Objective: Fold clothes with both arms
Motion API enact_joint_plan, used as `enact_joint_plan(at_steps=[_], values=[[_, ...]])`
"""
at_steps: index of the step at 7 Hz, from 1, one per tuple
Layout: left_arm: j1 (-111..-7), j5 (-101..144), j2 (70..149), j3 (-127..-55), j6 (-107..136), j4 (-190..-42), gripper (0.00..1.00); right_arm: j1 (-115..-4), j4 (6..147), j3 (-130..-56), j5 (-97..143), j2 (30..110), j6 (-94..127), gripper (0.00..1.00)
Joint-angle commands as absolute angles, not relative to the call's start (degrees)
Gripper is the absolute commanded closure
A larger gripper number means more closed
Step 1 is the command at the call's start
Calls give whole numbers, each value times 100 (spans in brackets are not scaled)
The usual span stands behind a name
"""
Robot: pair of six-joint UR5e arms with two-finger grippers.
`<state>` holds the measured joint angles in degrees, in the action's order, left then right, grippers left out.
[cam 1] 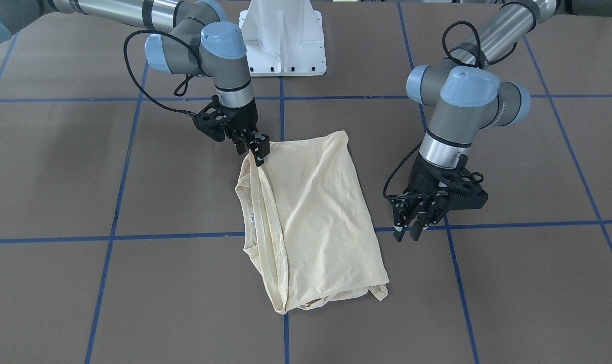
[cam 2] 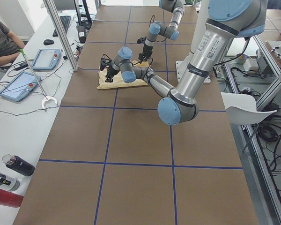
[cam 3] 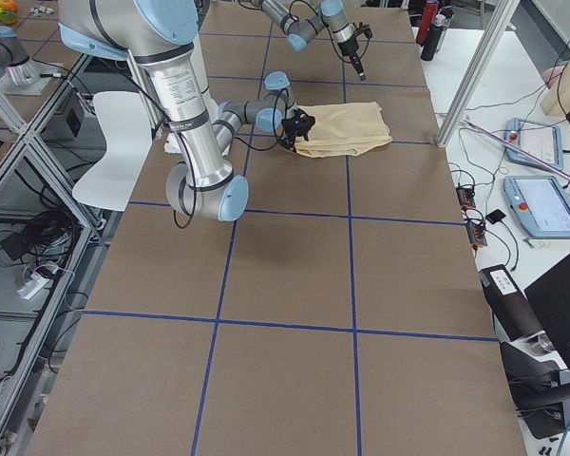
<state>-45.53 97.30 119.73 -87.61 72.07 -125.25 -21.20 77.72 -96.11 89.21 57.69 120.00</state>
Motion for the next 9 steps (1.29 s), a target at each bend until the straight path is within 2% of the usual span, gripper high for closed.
enact_joint_plan(at_steps=[1,6,7,8,9], values=[[-4553,9729,11971,-8763,7207,-12524,56,-2101,7743,-9598,8921,5722,12076,28],[-4553,9738,11979,-8859,7216,-12472,56,-2101,7743,-9458,8912,5722,12331,28],[-4553,9738,11979,-8859,7216,-12472,56,-2101,7743,-9440,8912,5678,12348,36],[-4553,9738,11979,-8859,7216,-12472,56,-2101,7752,-9387,8912,5608,12366,54],[-4553,9738,11962,-8885,7216,-12472,56,-2109,7752,-9369,8912,5599,12366,84]])
